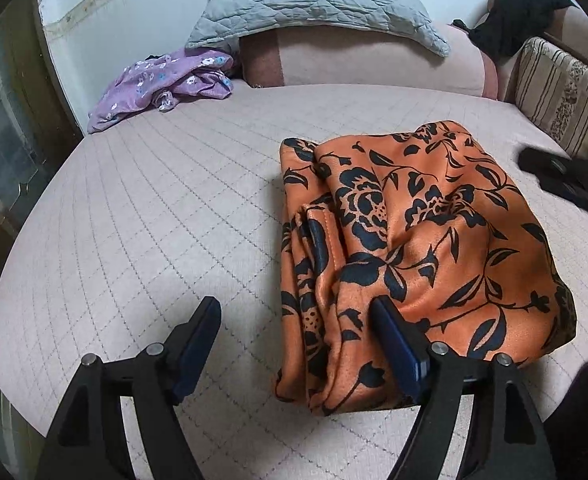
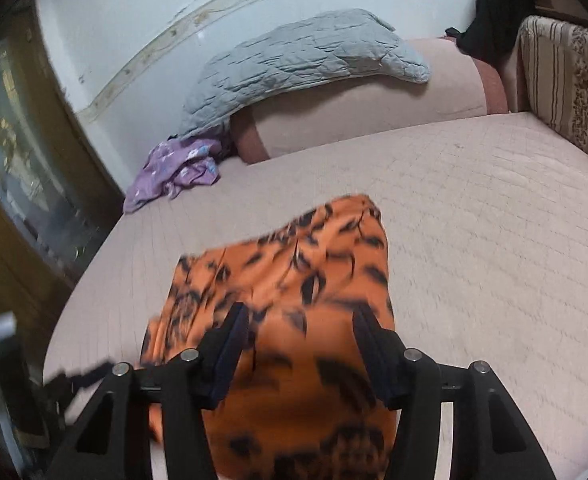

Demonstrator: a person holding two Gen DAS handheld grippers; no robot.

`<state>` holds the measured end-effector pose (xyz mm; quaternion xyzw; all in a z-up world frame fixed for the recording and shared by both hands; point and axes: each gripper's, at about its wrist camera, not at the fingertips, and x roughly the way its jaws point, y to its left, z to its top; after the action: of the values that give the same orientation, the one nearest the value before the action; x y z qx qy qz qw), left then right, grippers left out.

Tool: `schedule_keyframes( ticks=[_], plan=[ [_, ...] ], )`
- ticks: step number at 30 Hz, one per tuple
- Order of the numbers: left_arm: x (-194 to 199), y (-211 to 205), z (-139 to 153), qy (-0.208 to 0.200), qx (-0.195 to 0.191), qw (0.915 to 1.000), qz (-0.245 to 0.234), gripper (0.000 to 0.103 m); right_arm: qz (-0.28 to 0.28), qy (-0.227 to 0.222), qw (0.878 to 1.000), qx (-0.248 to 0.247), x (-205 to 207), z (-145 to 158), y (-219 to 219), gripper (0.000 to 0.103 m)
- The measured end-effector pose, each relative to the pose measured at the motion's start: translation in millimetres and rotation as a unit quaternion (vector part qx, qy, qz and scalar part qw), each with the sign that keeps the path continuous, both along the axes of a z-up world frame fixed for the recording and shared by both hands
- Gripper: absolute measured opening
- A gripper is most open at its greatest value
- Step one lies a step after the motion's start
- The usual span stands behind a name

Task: Fold small clothes
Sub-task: 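Lift both grippers off the folded blouse and pull back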

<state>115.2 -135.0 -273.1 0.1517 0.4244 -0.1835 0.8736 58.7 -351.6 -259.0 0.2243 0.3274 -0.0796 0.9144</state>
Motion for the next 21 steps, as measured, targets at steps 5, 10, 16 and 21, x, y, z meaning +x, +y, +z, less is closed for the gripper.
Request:
schedule_keyframes(
  ticks=[5,10,16,21],
  plan=[
    [2,-1,-3,0.003,-0.003,1.0,-0.002,0.082,0.012,0.12,0.992,0.048,62,-60,-22,0.06],
    [3,-1,-3,0.0,0.002,1.0,0.006,0.085,0.004,0.092,0.995,0.033,42,-47,-22,0.06],
    [0,-2,-3,-0.006,0.007,0.9999,0.008,0.085,-0.004,0.044,0.998,0.039,-16,-10,-17,0.06],
    [-4,-4,-4,-0.01,0.012,0.9999,0.006,0.086,0.028,0.091,0.994,0.056,-37,-27,3,0.061]
  ],
)
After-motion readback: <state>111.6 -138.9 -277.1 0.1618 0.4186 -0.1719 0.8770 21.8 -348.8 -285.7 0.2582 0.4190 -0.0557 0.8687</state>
